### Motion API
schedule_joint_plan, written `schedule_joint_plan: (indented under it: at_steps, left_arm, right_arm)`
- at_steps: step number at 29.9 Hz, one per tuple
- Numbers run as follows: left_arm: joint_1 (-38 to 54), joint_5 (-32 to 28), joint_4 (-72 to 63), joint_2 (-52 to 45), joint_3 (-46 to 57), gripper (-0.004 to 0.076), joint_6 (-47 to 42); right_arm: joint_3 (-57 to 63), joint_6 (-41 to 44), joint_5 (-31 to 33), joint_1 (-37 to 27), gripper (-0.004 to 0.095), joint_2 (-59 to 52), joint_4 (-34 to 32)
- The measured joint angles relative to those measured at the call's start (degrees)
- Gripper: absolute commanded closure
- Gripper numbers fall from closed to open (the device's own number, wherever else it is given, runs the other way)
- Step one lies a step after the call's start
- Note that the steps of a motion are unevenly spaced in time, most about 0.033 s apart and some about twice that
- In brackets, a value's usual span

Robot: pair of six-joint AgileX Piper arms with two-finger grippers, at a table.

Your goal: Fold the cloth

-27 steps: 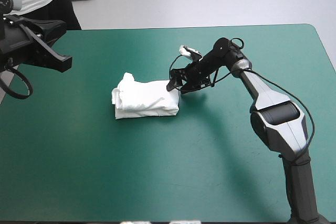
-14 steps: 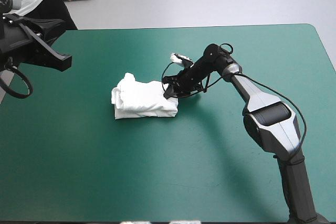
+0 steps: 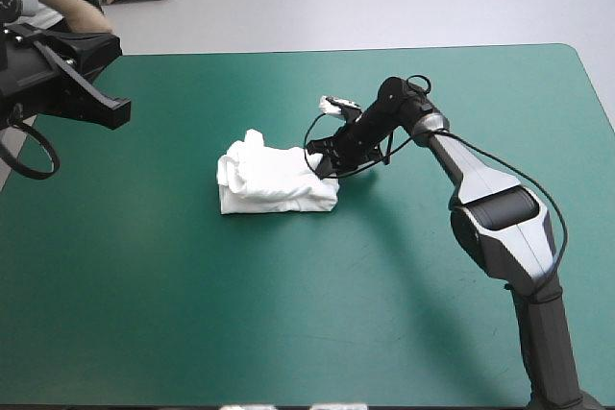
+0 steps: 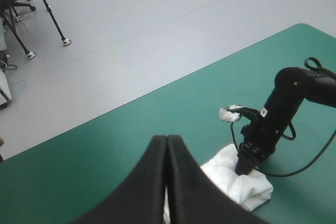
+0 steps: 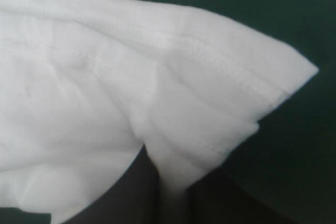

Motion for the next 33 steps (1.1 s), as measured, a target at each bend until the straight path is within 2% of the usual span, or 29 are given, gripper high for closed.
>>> schedule_joint_plan:
  at_steps: [5, 10, 20, 33]
  left_arm:
    - [0.0, 0.0, 0.0, 0.0, 0.0, 0.0733, 0.0]
    - [0.0, -0.05, 0.0, 0.0, 0.0, 0.0733, 0.0]
    - [0.0, -0.43, 0.0, 0.29, 0.0, 0.0733, 0.0]
    - [0.0, -0.96, 0.0, 1.31, 0.0, 0.0733, 0.0]
  right_arm:
    - [0.0, 1.1, 0.41, -5.04, 0.0925, -2.72, -7.27]
    - [2.16, 1.28, 0.34, -10.73, 0.0925, -6.34, -11.02]
    - [15.39, 1.43, 0.34, -21.89, 0.0925, -16.22, -14.25]
    - [25.42, 1.43, 0.39, -34.4, 0.0925, -27.71, -19.09]
